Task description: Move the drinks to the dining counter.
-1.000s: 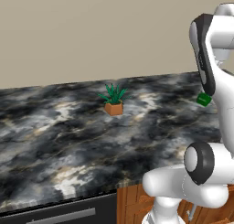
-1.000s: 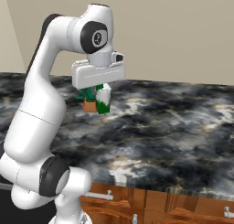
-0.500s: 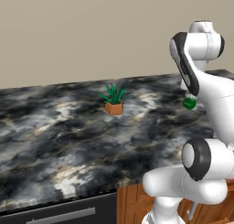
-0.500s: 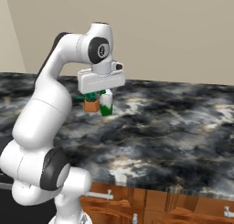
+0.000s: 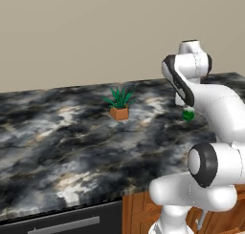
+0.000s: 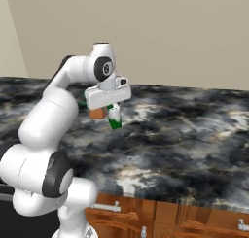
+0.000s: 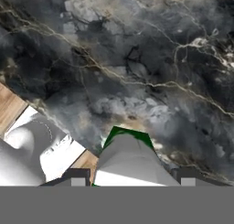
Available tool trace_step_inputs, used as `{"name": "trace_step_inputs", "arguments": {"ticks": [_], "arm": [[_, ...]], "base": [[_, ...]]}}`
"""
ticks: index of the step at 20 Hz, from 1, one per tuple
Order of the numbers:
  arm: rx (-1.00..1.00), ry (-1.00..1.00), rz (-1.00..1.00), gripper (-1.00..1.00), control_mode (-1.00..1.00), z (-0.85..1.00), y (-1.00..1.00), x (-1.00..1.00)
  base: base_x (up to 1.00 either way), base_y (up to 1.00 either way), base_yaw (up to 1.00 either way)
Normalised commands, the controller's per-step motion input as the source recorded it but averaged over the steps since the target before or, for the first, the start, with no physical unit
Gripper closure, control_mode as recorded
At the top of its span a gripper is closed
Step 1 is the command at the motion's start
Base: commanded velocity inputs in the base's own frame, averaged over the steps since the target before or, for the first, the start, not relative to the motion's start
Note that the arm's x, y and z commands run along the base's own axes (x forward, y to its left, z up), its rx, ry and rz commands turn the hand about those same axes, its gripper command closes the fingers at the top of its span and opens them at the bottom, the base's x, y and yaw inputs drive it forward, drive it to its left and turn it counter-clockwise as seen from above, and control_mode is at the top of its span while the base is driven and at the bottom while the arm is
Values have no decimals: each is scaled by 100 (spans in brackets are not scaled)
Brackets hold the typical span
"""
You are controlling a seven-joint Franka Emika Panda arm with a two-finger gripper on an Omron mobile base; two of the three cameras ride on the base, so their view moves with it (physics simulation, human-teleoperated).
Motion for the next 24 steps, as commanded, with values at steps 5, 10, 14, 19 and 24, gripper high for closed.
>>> {"name": "trace_step_inputs", "arguments": {"ticks": [5, 10, 14, 19, 24], "arm": [[-3, -1, 0, 100, -100, -48, 9, 34], [0, 0, 0, 100, -100, -50, 0, 17], [0, 0, 0, 100, -100, -49, 0, 14], [0, 0, 0, 100, -100, -39, 0, 14], [0, 0, 0, 100, -100, -19, 0, 12]], "base": [[0, 0, 0], [0, 0, 0], [0, 0, 0], [0, 0, 0], [0, 0, 0]]}}
